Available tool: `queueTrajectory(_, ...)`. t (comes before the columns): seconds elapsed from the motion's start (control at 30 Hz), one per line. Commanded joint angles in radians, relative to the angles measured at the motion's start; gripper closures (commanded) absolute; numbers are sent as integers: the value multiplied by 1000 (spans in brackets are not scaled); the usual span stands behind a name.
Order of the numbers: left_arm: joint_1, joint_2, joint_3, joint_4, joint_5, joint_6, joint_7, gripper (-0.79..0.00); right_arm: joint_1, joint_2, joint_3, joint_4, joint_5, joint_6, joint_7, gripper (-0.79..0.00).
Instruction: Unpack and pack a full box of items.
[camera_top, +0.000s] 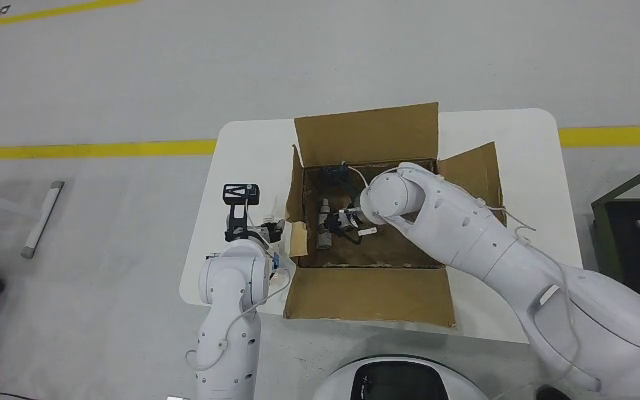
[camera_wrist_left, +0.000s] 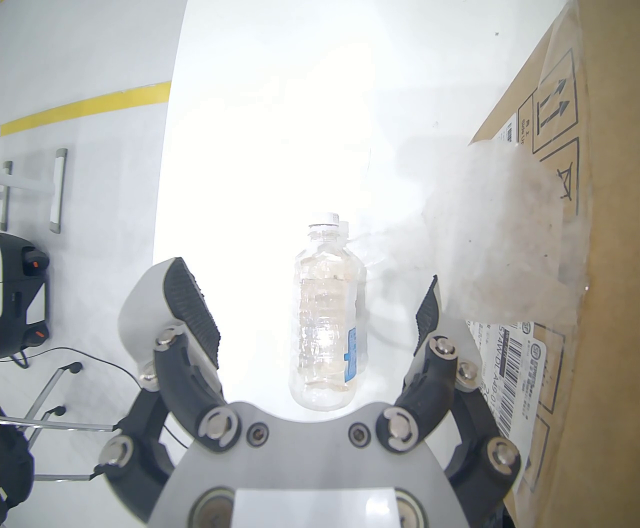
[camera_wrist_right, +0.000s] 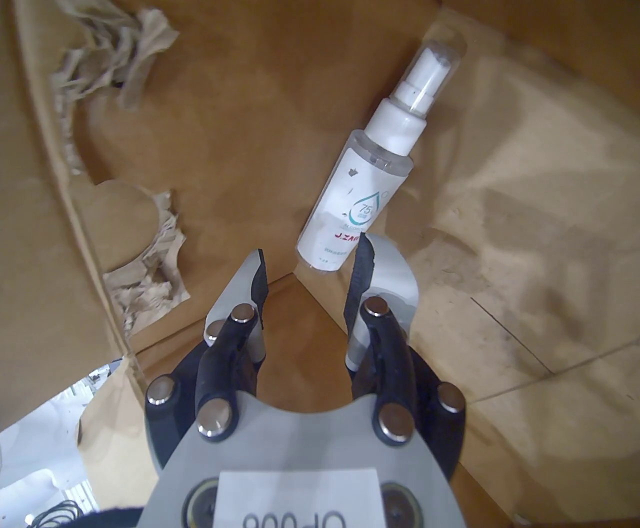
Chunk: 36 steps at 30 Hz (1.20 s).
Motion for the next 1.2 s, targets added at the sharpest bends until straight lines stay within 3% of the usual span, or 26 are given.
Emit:
queueTrajectory(0.0,0,0,0,0,0,0,0,-785,-1,-11,-5,19,1,6,-10,-360)
queueTrajectory(0.17,0,0,0,0,0,0,0,-785,1,-40,-16,66,-5,18,-30,-431)
queueTrajectory(0.27,0,0,0,0,0,0,0,-785,-2,-55,-17,94,-3,18,-42,-360)
queueTrajectory(0.53,0,0,0,0,0,0,0,-785,4,-90,-20,151,-8,8,-44,-348)
queueTrajectory(0.63,0,0,0,0,0,0,0,-785,8,-101,-20,171,-15,13,-41,-296)
queueTrajectory(0.67,0,0,0,0,0,0,0,-785,9,-105,-20,178,-18,13,-39,-249)
queueTrajectory(0.7,0,0,0,0,0,0,0,-785,11,-108,-20,184,-21,15,-39,-139)
queueTrajectory(0.8,0,0,0,0,0,0,0,-785,16,-117,-18,201,-29,14,-34,0)
queueTrajectory(1.17,0,0,0,0,0,0,0,-785,28,-135,3,213,-59,8,-36,0)
